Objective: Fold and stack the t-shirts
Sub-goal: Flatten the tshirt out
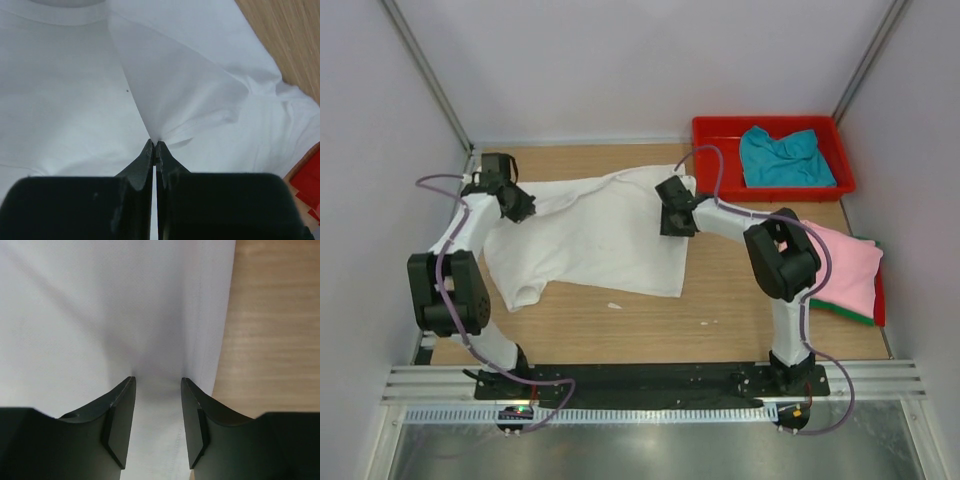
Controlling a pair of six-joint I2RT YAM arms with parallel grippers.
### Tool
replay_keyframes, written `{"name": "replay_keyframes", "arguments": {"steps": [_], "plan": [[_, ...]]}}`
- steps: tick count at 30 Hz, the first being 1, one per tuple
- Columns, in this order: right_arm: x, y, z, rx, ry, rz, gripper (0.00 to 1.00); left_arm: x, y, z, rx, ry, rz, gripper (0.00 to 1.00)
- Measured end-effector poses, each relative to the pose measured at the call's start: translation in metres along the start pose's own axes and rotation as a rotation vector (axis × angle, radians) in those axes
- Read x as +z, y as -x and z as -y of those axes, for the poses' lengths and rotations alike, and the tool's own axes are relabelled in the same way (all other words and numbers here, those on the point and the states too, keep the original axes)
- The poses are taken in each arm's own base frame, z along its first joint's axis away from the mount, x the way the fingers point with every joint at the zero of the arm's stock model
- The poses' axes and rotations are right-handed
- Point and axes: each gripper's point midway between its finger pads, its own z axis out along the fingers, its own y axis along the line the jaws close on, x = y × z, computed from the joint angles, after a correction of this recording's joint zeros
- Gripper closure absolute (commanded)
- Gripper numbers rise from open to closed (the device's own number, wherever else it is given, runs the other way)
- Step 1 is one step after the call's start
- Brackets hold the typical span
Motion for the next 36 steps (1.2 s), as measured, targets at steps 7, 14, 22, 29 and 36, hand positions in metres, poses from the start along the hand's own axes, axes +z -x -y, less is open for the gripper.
{"name": "replay_keyframes", "arguments": {"steps": [7, 14, 22, 29, 36], "plan": [[-0.039, -0.056, 0.042, -0.106, -0.008, -0.091, 0.61, -0.022, -0.058, -0.072, -0.073, 0.152, -0.071, 1.00], [-0.069, -0.094, 0.055, -0.138, 0.062, -0.184, 0.56, -0.067, -0.085, -0.124, -0.118, 0.314, -0.077, 1.00], [-0.096, -0.028, 0.027, -0.120, 0.088, -0.094, 0.24, -0.105, -0.073, -0.143, -0.158, 0.348, 0.046, 1.00], [-0.085, 0.104, -0.037, 0.090, 0.142, 0.129, 0.25, -0.101, -0.084, -0.166, -0.177, 0.412, 0.028, 1.00], [-0.002, 0.114, -0.036, 0.198, -0.017, 0.115, 0.27, -0.099, -0.078, -0.163, -0.190, 0.387, 0.048, 1.00]]}}
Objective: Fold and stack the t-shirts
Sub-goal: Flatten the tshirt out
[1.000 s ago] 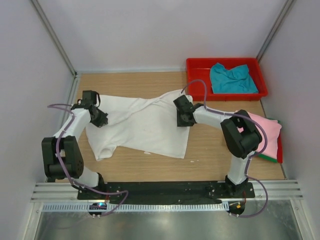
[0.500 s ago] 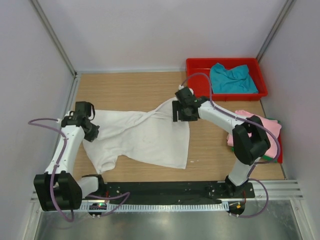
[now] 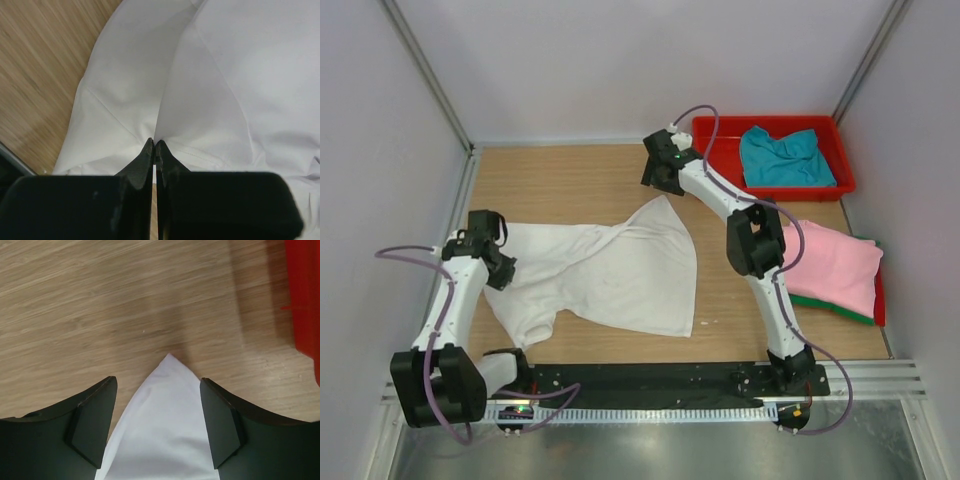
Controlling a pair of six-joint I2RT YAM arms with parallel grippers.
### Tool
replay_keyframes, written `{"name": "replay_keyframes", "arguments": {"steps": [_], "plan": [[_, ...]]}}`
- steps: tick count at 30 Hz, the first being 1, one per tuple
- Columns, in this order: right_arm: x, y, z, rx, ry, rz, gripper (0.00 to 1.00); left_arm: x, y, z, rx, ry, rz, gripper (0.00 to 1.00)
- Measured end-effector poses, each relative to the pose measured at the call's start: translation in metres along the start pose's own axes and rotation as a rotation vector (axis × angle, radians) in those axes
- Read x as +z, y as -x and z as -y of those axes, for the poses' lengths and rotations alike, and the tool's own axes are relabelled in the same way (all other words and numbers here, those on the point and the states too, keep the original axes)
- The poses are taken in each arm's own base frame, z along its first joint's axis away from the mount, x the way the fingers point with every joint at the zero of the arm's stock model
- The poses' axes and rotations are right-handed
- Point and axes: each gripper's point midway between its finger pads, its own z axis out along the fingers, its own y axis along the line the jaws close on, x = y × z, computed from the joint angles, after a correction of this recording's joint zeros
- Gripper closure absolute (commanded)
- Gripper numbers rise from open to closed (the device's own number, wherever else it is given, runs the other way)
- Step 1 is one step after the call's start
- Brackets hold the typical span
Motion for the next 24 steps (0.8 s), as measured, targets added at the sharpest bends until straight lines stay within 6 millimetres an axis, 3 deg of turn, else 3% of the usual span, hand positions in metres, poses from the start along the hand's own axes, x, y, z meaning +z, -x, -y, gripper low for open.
{"name": "replay_keyframes", "arguments": {"steps": [2, 6, 8, 15, 24], "plan": [[0.020, -0.009, 0.003, 0.004, -0.033, -0.017, 0.30, 0.000, 0.001, 0.002, 0.002, -0.008, 0.003, 1.00], [0.036, -0.025, 0.009, 0.018, -0.069, -0.052, 0.33, 0.004, 0.003, 0.004, 0.010, -0.012, 0.000, 1.00], [0.040, -0.028, 0.009, 0.025, -0.078, -0.056, 0.33, 0.007, 0.003, 0.004, 0.017, -0.004, -0.004, 1.00], [0.042, -0.029, 0.011, 0.036, -0.093, -0.051, 0.49, 0.014, 0.002, 0.001, 0.040, 0.020, -0.022, 1.00], [0.052, -0.033, 0.014, 0.032, -0.107, -0.046, 0.52, 0.017, 0.001, -0.001, 0.076, 0.033, -0.030, 1.00]]}}
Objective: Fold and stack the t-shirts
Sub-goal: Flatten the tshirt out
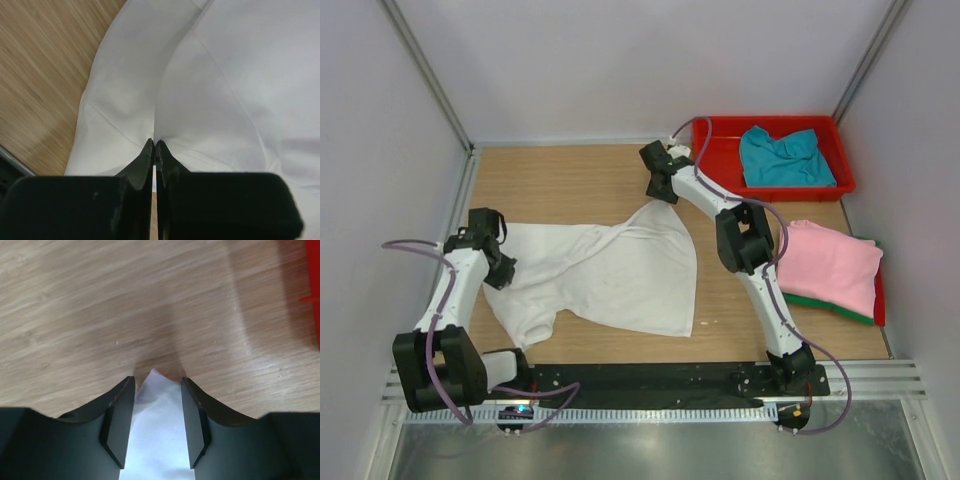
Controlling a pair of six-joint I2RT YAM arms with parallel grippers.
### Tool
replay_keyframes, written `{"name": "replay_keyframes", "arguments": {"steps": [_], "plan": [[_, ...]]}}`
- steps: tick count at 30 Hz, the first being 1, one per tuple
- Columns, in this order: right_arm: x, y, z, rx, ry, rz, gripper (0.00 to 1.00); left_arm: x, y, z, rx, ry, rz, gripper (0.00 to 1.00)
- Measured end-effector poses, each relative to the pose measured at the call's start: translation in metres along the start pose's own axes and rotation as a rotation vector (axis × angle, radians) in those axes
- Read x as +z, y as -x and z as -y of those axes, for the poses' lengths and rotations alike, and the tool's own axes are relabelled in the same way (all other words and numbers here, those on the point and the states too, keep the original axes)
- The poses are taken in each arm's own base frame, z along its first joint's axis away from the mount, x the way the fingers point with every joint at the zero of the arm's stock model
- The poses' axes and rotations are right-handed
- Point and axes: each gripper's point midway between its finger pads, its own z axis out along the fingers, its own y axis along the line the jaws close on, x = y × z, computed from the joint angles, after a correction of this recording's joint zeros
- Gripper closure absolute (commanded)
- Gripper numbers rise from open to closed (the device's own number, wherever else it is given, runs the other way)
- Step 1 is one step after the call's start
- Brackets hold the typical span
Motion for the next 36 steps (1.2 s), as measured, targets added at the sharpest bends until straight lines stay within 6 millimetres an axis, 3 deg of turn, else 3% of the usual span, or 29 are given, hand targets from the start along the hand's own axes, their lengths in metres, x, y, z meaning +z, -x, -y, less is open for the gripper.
{"name": "replay_keyframes", "arguments": {"steps": [2, 5, 10, 17, 22, 25, 28, 32, 36], "plan": [[0.003, 0.000, 0.001, -0.003, -0.008, 0.005, 0.54, 0.000, 0.000, 0.000, 0.003, 0.000, 0.000, 1.00], [0.005, 0.000, 0.002, -0.006, -0.014, 0.009, 0.67, 0.000, 0.000, 0.000, 0.009, -0.001, 0.000, 1.00], [0.006, 0.000, 0.003, -0.014, -0.019, 0.013, 0.97, 0.000, 0.000, -0.001, 0.022, -0.001, 0.000, 1.00], [0.006, 0.002, 0.006, -0.041, -0.028, 0.026, 0.99, -0.004, 0.007, 0.005, 0.021, -0.022, 0.013, 1.00], [-0.003, 0.013, 0.006, -0.095, -0.013, 0.055, 0.99, -0.023, 0.046, 0.040, -0.002, -0.116, 0.090, 1.00], [-0.021, 0.028, 0.003, -0.122, 0.014, 0.092, 0.99, -0.045, 0.080, 0.072, -0.014, -0.216, 0.172, 1.00], [-0.054, 0.055, -0.001, -0.133, 0.058, 0.153, 0.99, -0.076, 0.113, 0.096, -0.014, -0.313, 0.273, 1.00], [-0.107, 0.093, -0.007, -0.117, 0.127, 0.247, 0.99, -0.121, 0.154, 0.117, 0.004, -0.412, 0.418, 1.00], [-0.152, 0.114, -0.002, -0.103, 0.176, 0.315, 0.99, -0.162, 0.180, 0.127, 0.059, -0.485, 0.538, 1.00]]}}
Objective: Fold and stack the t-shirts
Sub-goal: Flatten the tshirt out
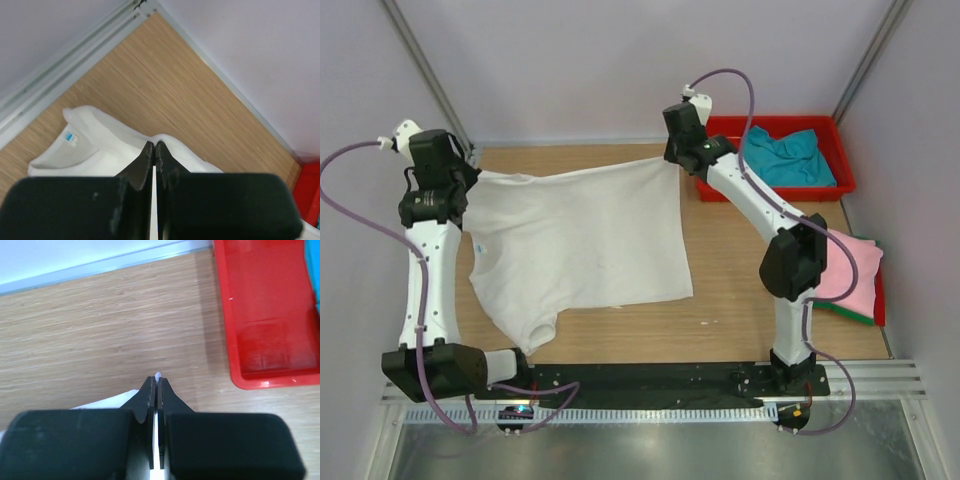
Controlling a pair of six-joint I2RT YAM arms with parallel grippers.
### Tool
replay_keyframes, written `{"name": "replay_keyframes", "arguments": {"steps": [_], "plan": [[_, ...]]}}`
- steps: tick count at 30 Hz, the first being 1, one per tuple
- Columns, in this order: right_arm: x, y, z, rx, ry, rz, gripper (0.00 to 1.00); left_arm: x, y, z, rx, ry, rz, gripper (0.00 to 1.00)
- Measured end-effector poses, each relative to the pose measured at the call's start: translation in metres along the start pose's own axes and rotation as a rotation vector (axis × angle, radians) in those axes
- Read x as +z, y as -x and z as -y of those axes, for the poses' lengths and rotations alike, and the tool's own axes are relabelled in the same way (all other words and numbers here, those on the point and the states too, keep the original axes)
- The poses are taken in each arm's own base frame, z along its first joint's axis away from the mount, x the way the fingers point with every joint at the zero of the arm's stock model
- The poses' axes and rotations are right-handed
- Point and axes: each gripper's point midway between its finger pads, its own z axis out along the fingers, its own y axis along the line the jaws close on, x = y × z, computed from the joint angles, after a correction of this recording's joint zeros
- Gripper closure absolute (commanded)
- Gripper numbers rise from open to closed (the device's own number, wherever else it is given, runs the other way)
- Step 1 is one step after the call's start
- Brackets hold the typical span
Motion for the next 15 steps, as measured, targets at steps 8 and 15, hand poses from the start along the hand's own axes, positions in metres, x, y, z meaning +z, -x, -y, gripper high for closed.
{"name": "replay_keyframes", "arguments": {"steps": [8, 15], "plan": [[-0.065, 0.015, 0.015, -0.001, 0.064, 0.038, 0.99, -0.057, 0.045, 0.005, 0.081, -0.091, 0.159, 0.99], [-0.127, 0.026, 0.023, 0.006, 0.146, 0.086, 0.99, -0.136, 0.082, 0.008, 0.063, -0.211, 0.319, 1.00]]}}
